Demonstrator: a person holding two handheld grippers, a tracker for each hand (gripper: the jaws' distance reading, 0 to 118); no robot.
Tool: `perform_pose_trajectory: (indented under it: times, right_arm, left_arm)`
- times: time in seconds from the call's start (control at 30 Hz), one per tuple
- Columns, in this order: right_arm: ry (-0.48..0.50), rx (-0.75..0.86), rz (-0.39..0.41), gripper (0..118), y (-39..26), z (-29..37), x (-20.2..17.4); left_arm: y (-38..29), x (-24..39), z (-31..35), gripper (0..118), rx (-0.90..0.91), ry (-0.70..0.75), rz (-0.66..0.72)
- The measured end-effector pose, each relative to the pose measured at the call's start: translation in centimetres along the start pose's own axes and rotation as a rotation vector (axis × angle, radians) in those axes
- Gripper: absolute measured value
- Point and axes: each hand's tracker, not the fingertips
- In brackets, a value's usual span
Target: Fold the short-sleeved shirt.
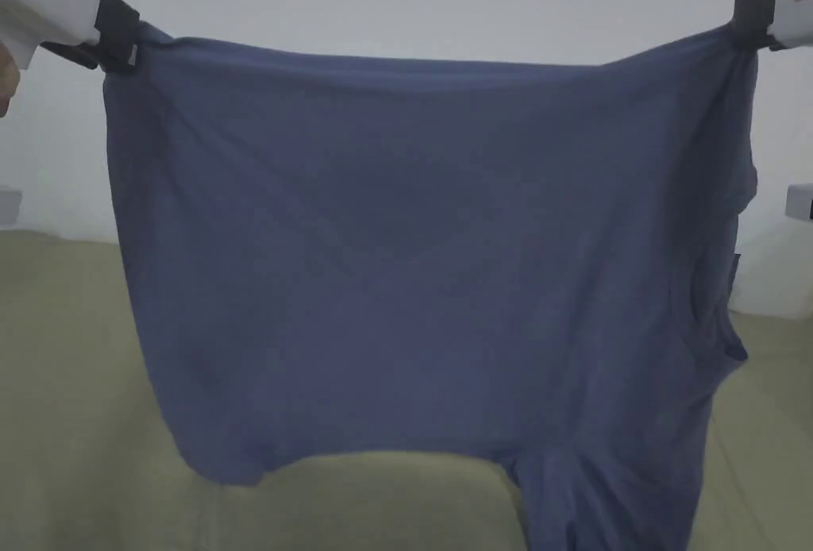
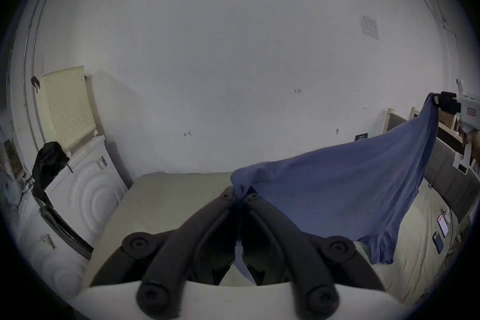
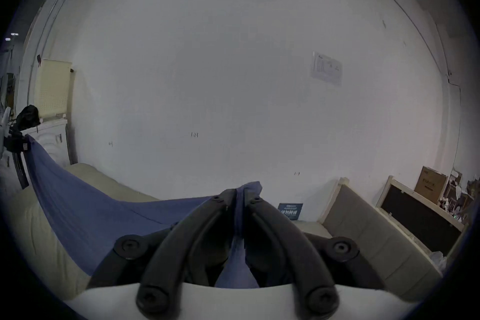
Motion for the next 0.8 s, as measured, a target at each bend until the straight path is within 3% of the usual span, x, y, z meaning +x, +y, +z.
perform_pose_trajectory:
  times: [0.2,0.33,0.43,0.8]
  right_arm:
    - [-0.013,0.037,-0.044,10,0.5,0.6,-0.1]
    - [-0.010,-0.002,0.019,10,-0.9,0.8,-0.7]
    - [0.013,-0.022,-0.049,10,-3.4,1.9,-0.9]
    - [0.039,-0.155,-0.049,10,-14.0,10.6,-1.1]
  left_arm:
    - [0.1,-0.5,-0.8,3,0.045,0.003,0.039]
    - [-1.2,-0.2,-1.0,3,0.029,0.002,0.035]
    - [-2.4,-0.5,-1.4,3,0.018,-0.021,0.030]
    - [-12.3,-0.4,3.9,3,-0.034,-0.111,0.029]
